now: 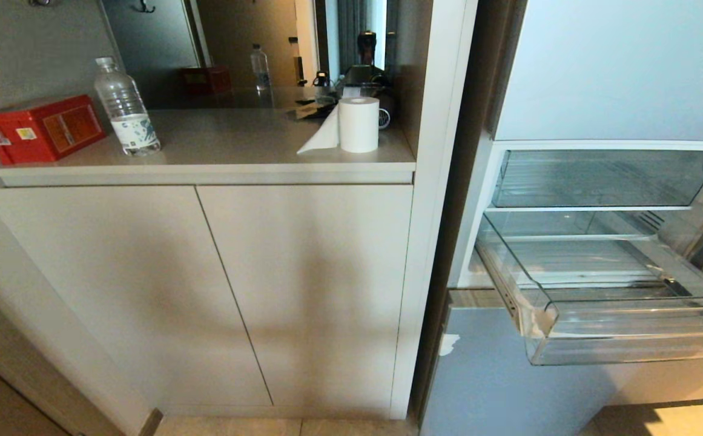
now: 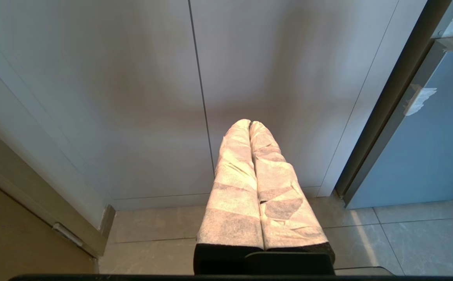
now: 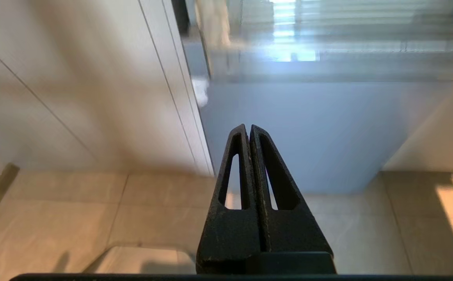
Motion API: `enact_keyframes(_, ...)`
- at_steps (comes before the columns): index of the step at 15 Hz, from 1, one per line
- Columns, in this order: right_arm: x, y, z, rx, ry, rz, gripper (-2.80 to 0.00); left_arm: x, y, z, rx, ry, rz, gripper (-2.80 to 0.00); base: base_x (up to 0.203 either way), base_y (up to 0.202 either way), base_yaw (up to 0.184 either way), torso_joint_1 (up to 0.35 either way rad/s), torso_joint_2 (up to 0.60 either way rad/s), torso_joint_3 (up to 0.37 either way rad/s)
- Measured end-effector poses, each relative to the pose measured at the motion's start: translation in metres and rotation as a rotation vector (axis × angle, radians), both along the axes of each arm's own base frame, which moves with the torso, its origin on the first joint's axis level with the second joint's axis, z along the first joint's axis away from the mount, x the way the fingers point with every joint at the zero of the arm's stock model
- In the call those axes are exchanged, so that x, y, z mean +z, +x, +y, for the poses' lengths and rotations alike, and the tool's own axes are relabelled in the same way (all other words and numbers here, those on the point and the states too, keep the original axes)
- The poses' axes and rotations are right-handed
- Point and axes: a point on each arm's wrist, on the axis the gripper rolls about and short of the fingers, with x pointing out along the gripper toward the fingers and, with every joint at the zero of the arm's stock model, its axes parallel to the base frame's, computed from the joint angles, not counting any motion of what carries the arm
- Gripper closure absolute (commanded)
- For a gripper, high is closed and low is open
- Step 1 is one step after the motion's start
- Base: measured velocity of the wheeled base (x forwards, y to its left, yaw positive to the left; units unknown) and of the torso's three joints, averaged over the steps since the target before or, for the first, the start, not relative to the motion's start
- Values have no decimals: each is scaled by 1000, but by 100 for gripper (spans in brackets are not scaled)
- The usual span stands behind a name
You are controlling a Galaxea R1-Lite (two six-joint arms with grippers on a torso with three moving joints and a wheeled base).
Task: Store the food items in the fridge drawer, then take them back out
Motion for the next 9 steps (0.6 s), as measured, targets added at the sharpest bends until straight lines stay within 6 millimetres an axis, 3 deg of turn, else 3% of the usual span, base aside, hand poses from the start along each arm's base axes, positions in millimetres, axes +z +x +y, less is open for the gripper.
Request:
enact_keyframes(3, -7, -3, 0, -17, -12, 19, 0, 0, 0, 0, 0, 1, 0, 0, 0, 0, 0, 0, 0, 0)
enact_keyframes(9, -13, -19, 1, -11, -202, -141, 0, 0, 0, 0, 0, 0, 0, 0, 0, 0, 0, 0, 0, 0)
